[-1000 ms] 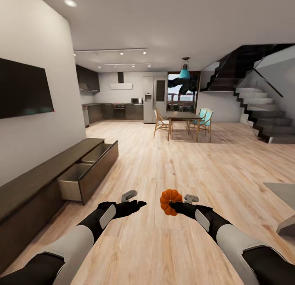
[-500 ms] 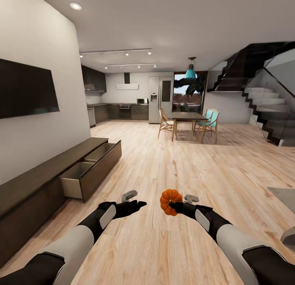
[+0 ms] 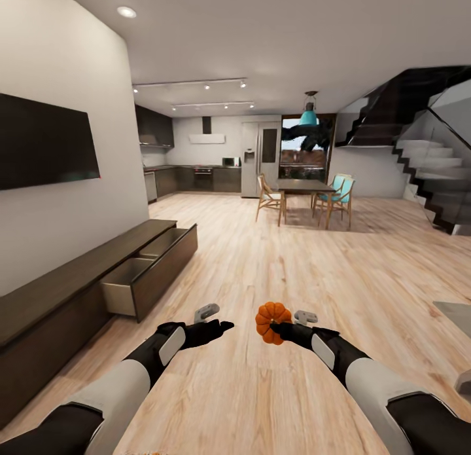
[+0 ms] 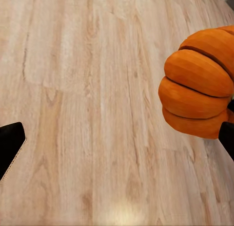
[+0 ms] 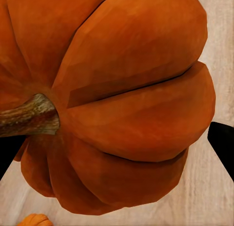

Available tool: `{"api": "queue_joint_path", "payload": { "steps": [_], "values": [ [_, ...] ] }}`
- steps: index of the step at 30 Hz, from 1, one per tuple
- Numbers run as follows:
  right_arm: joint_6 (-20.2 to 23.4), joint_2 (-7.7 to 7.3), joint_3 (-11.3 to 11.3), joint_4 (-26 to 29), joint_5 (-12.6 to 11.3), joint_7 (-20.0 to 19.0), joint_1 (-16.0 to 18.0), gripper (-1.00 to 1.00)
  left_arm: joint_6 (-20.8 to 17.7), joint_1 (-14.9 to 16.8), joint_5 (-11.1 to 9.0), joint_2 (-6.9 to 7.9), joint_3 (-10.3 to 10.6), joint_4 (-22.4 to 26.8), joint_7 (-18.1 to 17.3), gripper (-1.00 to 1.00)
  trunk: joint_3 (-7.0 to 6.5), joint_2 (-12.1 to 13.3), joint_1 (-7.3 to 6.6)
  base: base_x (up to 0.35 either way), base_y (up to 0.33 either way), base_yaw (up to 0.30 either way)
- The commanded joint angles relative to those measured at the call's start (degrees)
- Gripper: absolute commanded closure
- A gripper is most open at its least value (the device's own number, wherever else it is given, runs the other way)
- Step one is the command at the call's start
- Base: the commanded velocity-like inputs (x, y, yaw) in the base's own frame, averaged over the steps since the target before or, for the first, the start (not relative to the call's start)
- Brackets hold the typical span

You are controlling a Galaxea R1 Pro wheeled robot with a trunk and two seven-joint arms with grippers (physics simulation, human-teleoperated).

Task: Place each of the two pumpkins and all three candles from the living room inside a cabinet in the living room (use any cabinet), then make sure every cabinet is closed, and position the cauldron so it is next to a table in the living room.

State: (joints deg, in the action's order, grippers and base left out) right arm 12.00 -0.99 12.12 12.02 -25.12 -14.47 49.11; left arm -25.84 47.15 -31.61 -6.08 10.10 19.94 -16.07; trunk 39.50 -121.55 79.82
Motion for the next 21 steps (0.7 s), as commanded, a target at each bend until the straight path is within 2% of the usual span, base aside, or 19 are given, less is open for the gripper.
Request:
{"api": "queue_joint_path", "payload": {
  "steps": [1,10,21],
  "values": [
    [0.27,-0.07,0.45,0.1,-0.63,-0.03,0.02,1.0,-0.17,0.04,-0.21,0.01,0.19,0.01,-0.02,-1.0,0.03,-0.03,-0.01,0.0,0.0,0.229],
    [0.25,-0.07,0.45,0.1,-0.63,-0.03,0.02,1.0,-0.17,0.04,-0.21,0.01,0.19,0.01,-0.02,-1.0,-0.24,-0.03,-0.01,0.0,0.0,0.24],
    [0.24,-0.07,0.45,0.1,-0.63,-0.03,0.02,1.0,-0.17,0.04,-0.21,0.01,0.19,0.02,-0.02,-1.0,-0.28,-0.03,-0.01,0.0,0.0,0.028]
  ]
}}
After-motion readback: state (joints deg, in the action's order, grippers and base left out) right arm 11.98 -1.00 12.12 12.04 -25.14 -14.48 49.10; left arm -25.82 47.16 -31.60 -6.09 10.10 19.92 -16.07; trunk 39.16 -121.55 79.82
